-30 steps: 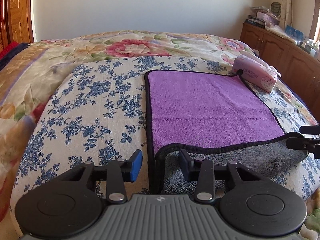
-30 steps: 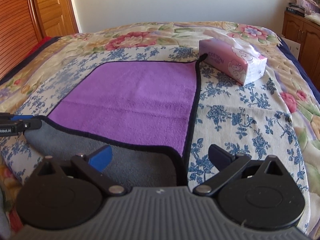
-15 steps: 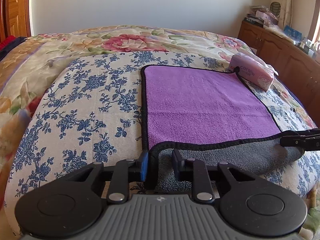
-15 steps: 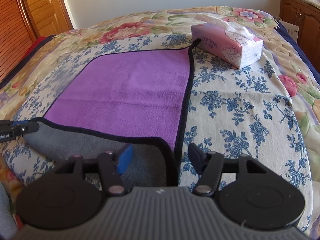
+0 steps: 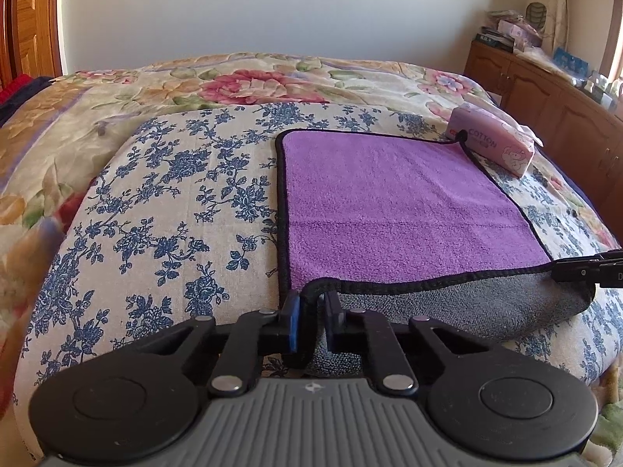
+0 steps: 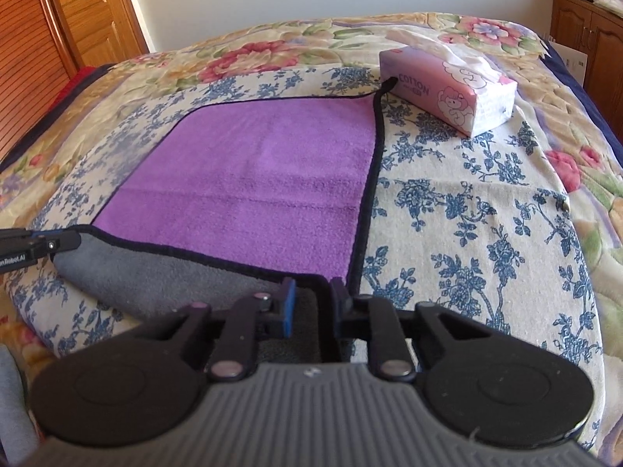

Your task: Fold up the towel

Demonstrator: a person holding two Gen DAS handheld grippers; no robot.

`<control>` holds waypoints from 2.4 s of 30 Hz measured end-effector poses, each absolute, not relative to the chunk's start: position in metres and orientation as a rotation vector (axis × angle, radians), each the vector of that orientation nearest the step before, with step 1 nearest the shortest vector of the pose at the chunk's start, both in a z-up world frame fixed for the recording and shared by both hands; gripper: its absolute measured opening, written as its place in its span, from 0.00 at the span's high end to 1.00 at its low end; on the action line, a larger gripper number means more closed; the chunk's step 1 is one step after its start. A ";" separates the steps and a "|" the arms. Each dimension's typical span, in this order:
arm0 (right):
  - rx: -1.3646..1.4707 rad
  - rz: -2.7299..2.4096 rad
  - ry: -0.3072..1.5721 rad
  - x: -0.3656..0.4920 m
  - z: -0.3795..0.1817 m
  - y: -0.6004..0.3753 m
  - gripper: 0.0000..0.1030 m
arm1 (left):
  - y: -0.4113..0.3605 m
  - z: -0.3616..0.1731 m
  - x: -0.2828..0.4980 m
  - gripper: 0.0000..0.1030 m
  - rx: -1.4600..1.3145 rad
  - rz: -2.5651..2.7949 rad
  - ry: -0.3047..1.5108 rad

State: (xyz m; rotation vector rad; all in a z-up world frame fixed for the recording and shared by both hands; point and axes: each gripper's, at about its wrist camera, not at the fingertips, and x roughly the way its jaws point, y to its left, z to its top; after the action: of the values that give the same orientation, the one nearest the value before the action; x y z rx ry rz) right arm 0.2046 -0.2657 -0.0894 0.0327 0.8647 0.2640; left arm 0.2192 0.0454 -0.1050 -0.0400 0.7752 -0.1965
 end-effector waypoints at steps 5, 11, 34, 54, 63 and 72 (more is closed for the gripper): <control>0.042 0.271 0.859 0.204 -0.089 -0.268 0.95 | 0.045 -0.104 0.218 0.92 -0.039 -0.204 0.769; 0.050 0.268 0.847 0.203 -0.087 -0.269 0.96 | 0.045 -0.104 0.218 0.93 -0.042 -0.208 0.768; 0.061 0.279 0.763 0.201 -0.070 -0.270 0.96 | 0.042 -0.088 0.213 0.95 -0.053 -0.214 0.708; 0.021 0.300 0.678 0.204 -0.057 -0.266 0.96 | 0.040 -0.073 0.216 0.95 -0.080 -0.224 0.649; -0.010 0.296 0.648 0.211 -0.052 -0.264 0.96 | 0.037 -0.061 0.221 0.95 -0.074 -0.227 0.620; -0.025 0.298 0.608 0.217 -0.043 -0.261 0.96 | 0.035 -0.053 0.227 0.95 -0.052 -0.217 0.609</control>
State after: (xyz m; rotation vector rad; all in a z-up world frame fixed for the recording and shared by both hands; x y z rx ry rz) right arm 0.2172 -0.2614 -0.0434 -0.0250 0.6075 0.2976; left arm 0.2271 0.0350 -0.0533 -0.0523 0.6089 -0.2168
